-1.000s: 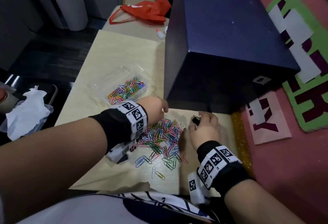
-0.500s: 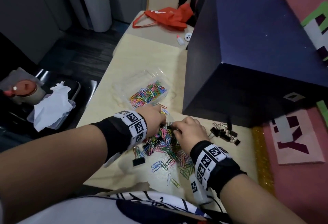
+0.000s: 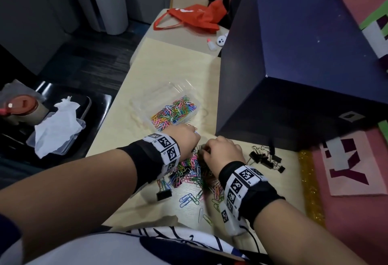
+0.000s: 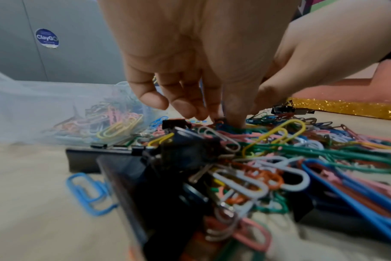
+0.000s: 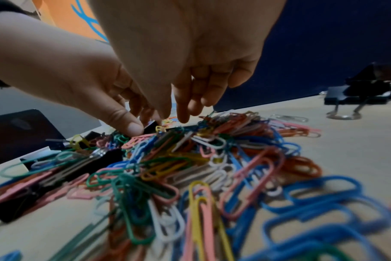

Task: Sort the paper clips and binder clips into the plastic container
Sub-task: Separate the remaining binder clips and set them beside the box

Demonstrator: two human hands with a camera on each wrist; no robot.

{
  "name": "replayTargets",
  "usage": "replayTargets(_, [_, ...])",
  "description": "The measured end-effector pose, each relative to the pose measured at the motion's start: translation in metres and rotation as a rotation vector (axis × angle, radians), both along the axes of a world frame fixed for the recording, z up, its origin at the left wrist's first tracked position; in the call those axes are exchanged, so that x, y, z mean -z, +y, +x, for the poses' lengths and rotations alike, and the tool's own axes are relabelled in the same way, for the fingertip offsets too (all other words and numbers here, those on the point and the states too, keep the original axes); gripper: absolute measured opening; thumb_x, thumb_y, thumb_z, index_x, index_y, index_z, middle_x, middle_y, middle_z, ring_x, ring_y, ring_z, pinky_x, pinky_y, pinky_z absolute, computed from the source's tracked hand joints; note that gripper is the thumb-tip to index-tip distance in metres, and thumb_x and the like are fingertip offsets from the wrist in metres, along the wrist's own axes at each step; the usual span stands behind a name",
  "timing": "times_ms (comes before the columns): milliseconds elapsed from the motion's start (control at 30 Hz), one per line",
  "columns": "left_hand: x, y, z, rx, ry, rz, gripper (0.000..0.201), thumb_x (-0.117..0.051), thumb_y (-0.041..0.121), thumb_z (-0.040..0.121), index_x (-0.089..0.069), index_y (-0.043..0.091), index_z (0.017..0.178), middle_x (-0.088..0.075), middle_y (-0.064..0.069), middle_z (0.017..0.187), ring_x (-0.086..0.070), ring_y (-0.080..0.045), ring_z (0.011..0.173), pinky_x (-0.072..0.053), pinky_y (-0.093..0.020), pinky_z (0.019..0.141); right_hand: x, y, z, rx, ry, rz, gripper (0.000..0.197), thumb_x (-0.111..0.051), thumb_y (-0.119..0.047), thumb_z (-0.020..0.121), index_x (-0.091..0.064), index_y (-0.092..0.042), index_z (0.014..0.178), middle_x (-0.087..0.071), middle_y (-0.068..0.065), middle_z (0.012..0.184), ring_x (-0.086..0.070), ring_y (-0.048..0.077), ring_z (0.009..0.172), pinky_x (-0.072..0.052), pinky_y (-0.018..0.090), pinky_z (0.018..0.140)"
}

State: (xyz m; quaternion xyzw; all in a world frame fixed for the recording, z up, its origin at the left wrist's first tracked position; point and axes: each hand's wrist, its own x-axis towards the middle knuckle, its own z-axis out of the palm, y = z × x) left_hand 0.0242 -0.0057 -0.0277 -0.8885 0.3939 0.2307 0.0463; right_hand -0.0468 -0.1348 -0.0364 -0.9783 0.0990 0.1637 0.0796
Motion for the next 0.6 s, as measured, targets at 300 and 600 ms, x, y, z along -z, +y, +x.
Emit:
replayTargets(300, [-0.005, 0.005, 0.001, -0.034, 0.049, -0.025, 0.021, -0.064, 0.033, 0.086, -0.052, 0.02, 0.096, -0.057, -0.004, 0.103, -0.058, -0.025, 0.095, -0.053, -0.041, 0.08, 0.007, 0.008, 0.01, 0.014, 0.064, 0.033, 0.028, -0.054, -0.042, 0.089, -0.06, -0.025, 0.109, -0.054, 0.003, 0.117, -0.05, 0.026, 0.115, -0.038, 0.038, 0.095])
replayTargets(600, [-0.014, 0.0, 0.003, -0.117, 0.049, -0.153, 0.027, -0.053, 0.02, 0.09, -0.051, 0.018, 0.117, -0.061, -0.008, 0.109, -0.059, -0.028, 0.098, -0.047, -0.035, 0.076, -0.001, 0.001, 0.006, 0.085, -0.022, 0.193, 0.012, -0.053, -0.025, 0.088, -0.052, -0.021, 0.1, -0.058, 0.005, 0.107, -0.058, 0.031, 0.1, -0.047, 0.037, 0.085])
